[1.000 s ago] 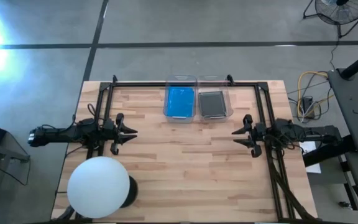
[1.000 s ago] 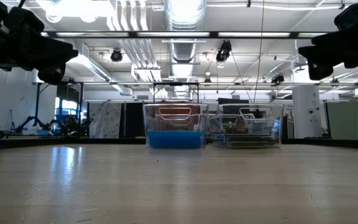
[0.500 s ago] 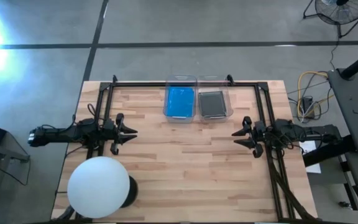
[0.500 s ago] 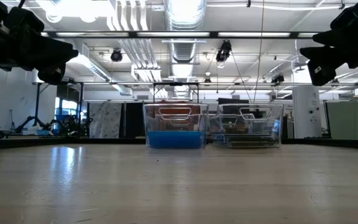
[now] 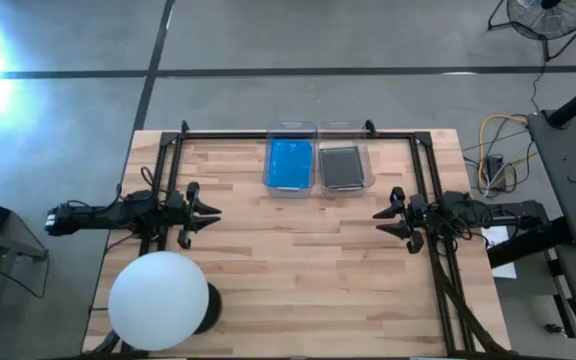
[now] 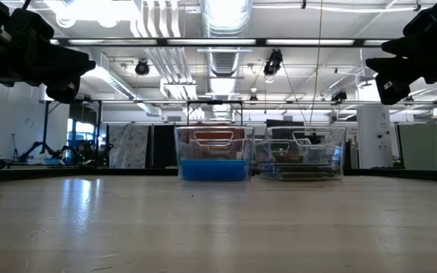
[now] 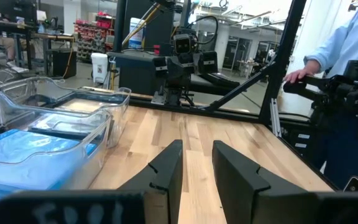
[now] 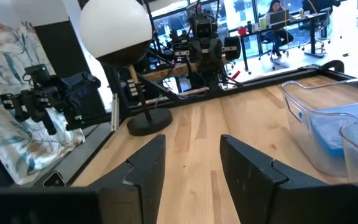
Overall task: Pick & place jewel cases by type
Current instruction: Return to Home Position
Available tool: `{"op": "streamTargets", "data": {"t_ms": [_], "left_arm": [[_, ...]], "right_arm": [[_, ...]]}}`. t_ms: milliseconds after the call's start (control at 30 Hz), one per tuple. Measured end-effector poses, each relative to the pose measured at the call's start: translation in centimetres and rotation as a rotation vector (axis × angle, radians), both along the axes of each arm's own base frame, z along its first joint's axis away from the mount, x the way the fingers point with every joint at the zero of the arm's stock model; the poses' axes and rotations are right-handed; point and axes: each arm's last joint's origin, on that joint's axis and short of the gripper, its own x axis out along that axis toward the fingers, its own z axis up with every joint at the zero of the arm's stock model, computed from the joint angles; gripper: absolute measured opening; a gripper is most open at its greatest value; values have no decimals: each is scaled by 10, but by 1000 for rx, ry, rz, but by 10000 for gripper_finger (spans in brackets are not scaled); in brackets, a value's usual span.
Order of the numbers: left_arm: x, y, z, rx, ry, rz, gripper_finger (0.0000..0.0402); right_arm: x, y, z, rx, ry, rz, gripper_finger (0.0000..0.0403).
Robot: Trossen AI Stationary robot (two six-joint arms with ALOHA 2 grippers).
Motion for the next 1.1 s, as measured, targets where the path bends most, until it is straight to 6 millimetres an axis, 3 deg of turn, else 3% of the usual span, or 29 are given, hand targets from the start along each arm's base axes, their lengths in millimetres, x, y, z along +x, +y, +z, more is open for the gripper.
{"op": "streamTargets", "data": {"t_ms": [1100], "left_arm": [[0, 0, 0, 0, 1, 0, 71]], "right_arm": [[1, 0, -1, -1, 16, -1, 148]]}}
